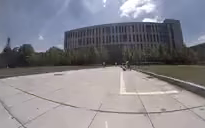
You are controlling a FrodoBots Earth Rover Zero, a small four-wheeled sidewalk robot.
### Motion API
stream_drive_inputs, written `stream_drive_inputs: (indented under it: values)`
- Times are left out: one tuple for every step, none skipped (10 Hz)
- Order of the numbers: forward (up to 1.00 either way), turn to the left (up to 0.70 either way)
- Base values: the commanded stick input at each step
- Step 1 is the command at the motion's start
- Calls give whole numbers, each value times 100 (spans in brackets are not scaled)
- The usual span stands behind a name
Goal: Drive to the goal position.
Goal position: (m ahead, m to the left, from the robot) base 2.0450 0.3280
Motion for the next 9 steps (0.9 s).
stream_drive_inputs:
  values:
    - [70,0]
    - [70,0]
    - [70,0]
    - [70,0]
    - [70,0]
    - [70,0]
    - [70,0]
    - [70,0]
    - [70,0]
